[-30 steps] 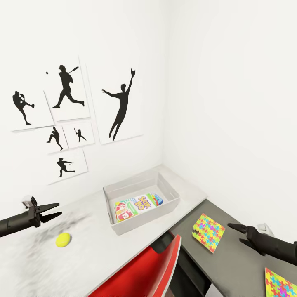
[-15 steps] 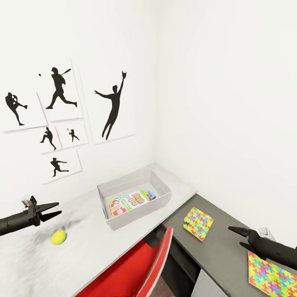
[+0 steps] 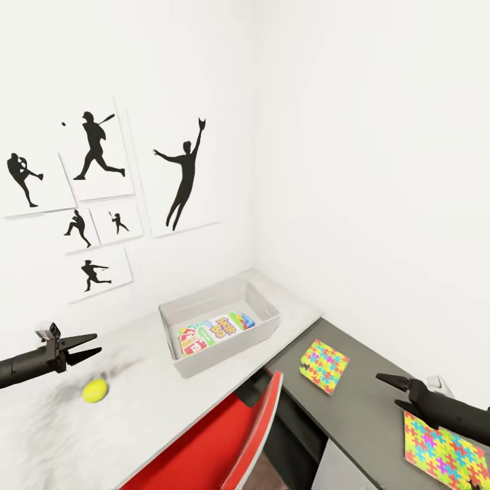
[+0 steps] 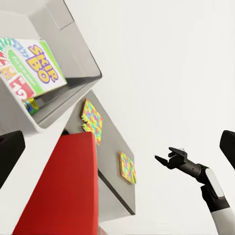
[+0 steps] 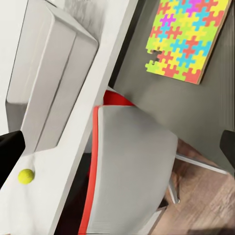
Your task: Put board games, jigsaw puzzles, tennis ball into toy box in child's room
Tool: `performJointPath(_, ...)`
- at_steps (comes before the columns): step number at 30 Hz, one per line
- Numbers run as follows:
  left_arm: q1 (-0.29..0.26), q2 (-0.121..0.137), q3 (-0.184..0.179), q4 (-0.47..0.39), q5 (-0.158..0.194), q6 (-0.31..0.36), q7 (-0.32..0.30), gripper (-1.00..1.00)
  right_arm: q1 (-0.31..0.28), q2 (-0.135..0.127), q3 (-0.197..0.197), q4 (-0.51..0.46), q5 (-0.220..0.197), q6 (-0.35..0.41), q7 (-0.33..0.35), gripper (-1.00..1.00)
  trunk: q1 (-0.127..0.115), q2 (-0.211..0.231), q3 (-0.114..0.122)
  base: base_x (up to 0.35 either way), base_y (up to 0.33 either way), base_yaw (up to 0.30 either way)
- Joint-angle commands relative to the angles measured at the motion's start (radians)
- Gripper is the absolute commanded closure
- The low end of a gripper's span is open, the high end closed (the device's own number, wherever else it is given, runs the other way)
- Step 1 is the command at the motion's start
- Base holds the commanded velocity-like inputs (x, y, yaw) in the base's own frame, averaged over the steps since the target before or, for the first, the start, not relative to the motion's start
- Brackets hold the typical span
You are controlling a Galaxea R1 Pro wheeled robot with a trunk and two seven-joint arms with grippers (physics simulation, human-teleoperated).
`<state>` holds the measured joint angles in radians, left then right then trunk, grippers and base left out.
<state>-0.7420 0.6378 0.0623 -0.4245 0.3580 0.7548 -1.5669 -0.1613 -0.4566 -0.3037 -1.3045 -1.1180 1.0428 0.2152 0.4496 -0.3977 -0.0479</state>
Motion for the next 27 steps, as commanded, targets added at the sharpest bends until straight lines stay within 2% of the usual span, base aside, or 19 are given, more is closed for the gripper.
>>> performJointPath(1, 0.0, 0.0, 0.0, 0.0, 0.0, 0.011, -0.004, -1.0, -0.001, 0.0, -0.001, 0.0, 0.01, 0.004, 0.01, -1.0, 0.0, -0.002, -0.002, -0.13, 0.0, -0.16)
performJointPath(5, -0.001, 0.001, 0.0, 0.0, 0.0, 0.011, -0.004, -1.0, -0.001, 0.001, 0.0, 0.001, 0.01, 0.001, 0.01, -1.0, 0.0, -0.002, 0.002, -0.146, 0.0, -0.197)
performJointPath(9, -0.001, 0.001, 0.002, 0.0, 0.0, 0.011, -0.004, -1.0, -0.001, 0.0, 0.0, 0.005, 0.01, -0.042, 0.015, -1.0, 0.0, -0.002, 0.007, -0.047, 0.0, -0.215)
performJointPath(14, 0.0, 0.002, 0.002, -0.013, 0.0, 0.012, -0.004, -1.0, -0.001, 0.0, 0.001, 0.012, 0.01, -0.059, 0.016, -1.0, 0.0, -0.002, 0.012, -0.018, 0.0, -0.223)
performJointPath(20, -0.001, 0.031, -0.001, -0.032, 0.002, 0.016, -0.004, -1.0, -0.001, -0.001, 0.001, 0.014, 0.011, -0.062, 0.016, -1.0, 0.0, -0.002, 0.018, -0.113, 0.066, -0.235)
performJointPath(27, 0.0, 0.038, 0.0, -0.035, 0.002, 0.016, -0.004, -1.0, -0.001, 0.0, 0.001, 0.015, 0.011, -0.064, 0.016, -1.0, 0.0, -0.002, 0.023, -0.045, 0.041, -0.253)
